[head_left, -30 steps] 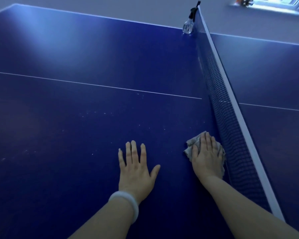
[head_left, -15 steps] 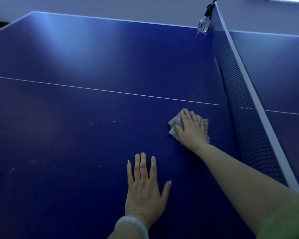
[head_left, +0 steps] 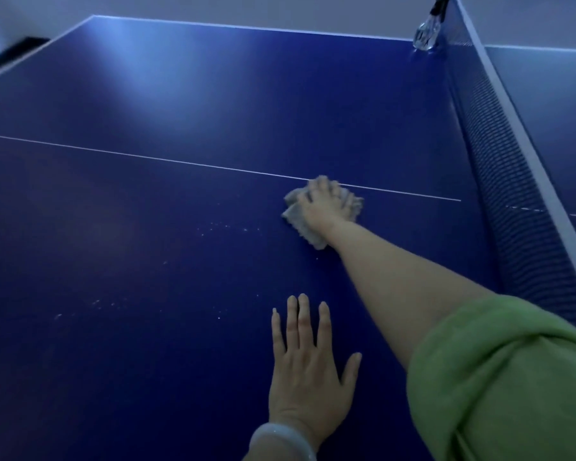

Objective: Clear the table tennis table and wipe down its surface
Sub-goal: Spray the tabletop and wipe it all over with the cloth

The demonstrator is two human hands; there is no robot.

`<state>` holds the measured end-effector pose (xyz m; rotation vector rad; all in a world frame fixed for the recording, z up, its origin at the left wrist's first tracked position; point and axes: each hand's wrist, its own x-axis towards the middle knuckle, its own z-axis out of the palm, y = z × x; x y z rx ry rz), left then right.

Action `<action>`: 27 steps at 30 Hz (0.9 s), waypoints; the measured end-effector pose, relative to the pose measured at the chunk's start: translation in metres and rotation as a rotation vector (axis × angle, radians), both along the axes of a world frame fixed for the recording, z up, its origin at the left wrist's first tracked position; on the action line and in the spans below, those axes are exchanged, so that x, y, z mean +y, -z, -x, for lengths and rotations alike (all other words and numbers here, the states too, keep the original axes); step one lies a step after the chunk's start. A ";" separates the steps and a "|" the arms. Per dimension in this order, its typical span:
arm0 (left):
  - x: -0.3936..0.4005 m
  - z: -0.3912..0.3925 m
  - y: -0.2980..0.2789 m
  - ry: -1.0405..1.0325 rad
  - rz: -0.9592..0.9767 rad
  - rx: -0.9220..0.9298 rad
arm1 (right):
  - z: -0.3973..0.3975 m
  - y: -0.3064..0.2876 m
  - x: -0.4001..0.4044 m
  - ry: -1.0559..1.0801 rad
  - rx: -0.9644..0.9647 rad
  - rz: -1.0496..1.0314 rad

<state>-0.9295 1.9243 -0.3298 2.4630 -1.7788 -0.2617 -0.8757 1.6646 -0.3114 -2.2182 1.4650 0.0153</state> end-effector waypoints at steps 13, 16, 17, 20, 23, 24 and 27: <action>0.001 0.002 0.006 -0.002 -0.018 -0.023 | 0.197 0.009 0.049 0.506 0.232 0.169; 0.001 0.001 0.005 -0.002 -0.015 -0.031 | 0.161 0.011 0.089 0.325 0.142 0.200; 0.002 0.001 0.004 -0.005 -0.007 -0.029 | 0.150 0.014 0.102 0.153 0.118 0.213; 0.002 0.000 0.004 -0.010 0.019 -0.017 | 0.161 0.016 0.120 -0.122 0.118 0.225; 0.001 0.001 0.006 -0.014 0.025 -0.010 | 0.215 0.020 0.132 0.199 0.141 0.213; 0.001 0.001 0.006 -0.017 0.027 -0.011 | 0.226 0.019 0.143 0.303 0.162 0.207; 0.002 0.001 0.005 -0.024 0.040 0.001 | 0.213 0.020 0.189 0.329 0.183 0.247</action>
